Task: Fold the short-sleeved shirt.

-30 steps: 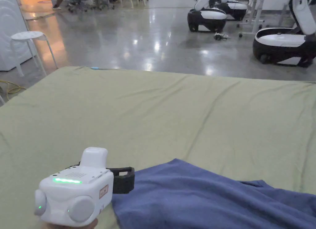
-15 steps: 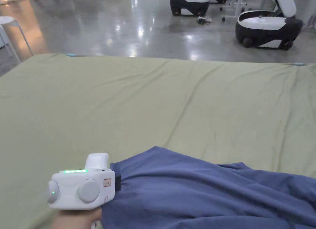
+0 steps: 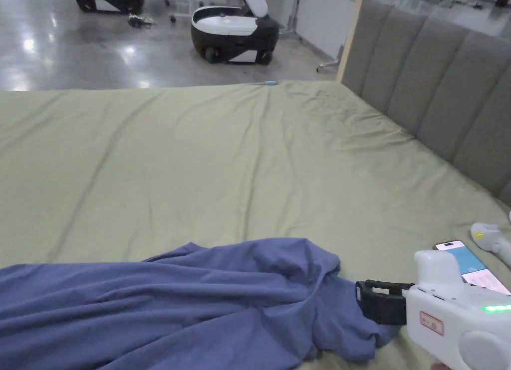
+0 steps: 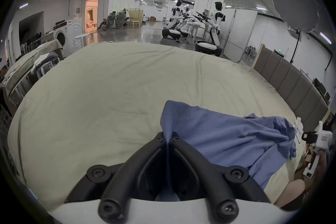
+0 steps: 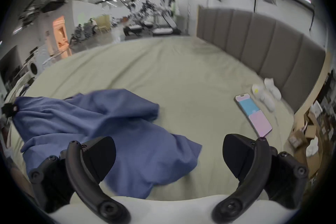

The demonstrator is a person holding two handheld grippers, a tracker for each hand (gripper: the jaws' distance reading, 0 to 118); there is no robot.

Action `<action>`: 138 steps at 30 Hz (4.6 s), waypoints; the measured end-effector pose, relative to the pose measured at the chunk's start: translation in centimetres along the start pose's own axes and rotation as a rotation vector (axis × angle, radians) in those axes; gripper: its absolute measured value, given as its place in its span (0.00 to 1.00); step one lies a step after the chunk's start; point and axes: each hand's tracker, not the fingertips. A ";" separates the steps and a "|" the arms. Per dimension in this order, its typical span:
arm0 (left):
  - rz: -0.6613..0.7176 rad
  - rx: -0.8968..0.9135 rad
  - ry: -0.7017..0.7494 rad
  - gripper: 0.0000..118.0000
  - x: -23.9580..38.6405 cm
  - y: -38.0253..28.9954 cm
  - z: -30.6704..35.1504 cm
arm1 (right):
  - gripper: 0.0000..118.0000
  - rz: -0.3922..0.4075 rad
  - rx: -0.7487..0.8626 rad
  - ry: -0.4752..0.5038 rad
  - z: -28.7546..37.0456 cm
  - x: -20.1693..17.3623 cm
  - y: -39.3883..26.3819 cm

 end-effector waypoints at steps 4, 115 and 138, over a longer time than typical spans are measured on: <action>-0.004 -0.007 0.003 0.00 0.6 0.0 -0.2 | 0.88 -0.063 -0.135 0.082 -5.9 0.0 -0.4; -0.162 -0.071 -0.025 0.00 -7.6 -8.1 9.9 | 0.01 0.136 0.237 0.111 9.7 -0.2 -4.3; 0.140 0.140 0.161 0.48 -6.6 -12.0 21.6 | 0.22 0.113 0.266 0.073 13.5 -0.2 -7.1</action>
